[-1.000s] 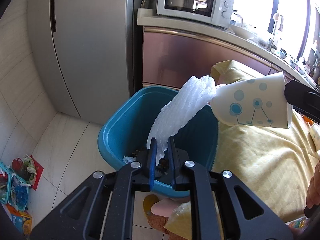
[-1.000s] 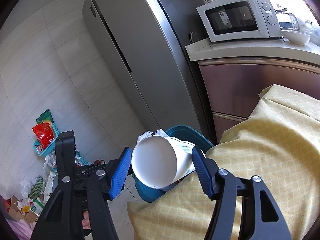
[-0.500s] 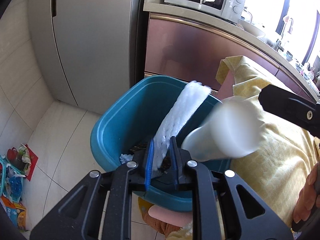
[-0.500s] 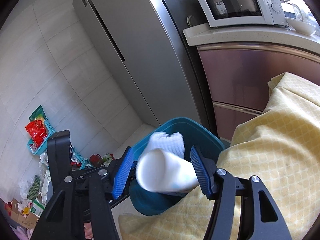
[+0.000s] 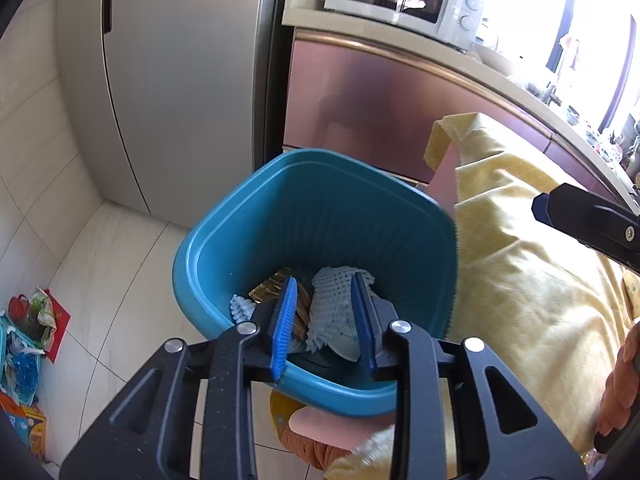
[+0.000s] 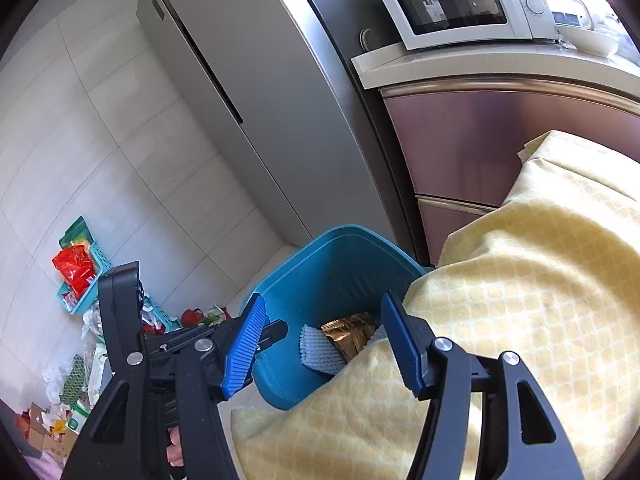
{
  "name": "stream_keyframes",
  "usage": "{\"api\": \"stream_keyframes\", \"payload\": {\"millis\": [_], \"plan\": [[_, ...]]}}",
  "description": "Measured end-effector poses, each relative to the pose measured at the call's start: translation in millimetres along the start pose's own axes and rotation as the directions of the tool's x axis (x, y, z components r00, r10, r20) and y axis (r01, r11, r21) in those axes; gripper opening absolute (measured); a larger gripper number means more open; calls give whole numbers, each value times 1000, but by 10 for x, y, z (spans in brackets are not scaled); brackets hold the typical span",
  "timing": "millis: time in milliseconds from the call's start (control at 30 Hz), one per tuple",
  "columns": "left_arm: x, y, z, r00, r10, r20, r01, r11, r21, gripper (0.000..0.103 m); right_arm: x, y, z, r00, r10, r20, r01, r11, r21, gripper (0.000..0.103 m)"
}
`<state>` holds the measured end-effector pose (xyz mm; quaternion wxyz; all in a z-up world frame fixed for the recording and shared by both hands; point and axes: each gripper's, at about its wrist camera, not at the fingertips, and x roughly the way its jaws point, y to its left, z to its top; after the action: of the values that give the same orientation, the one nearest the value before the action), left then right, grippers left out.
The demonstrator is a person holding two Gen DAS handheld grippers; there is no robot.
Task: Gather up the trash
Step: 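Carry foam net and paper cup to the teal bin and release them, then move both open tools back over the table toward the tissues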
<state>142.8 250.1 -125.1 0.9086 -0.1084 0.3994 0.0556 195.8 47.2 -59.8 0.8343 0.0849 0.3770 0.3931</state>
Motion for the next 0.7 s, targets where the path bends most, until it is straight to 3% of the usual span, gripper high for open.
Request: {"api": "stream_keyframes", "payload": {"millis": [200, 367, 700], "plan": [[-352, -222, -17, 996, -38, 81, 34, 998, 58, 38, -341, -39, -85, 999, 0, 43, 1, 1000, -21, 62], [-630, -516, -29, 982, -128, 136, 111, 986, 126, 45, -681, -114, -209, 996, -31, 83, 34, 999, -35, 62], [-847, -1417, -130, 944, -315, 95, 276, 915, 296, 46, -1521, -521, -526, 968, -180, 173, 177, 984, 32, 62]]}}
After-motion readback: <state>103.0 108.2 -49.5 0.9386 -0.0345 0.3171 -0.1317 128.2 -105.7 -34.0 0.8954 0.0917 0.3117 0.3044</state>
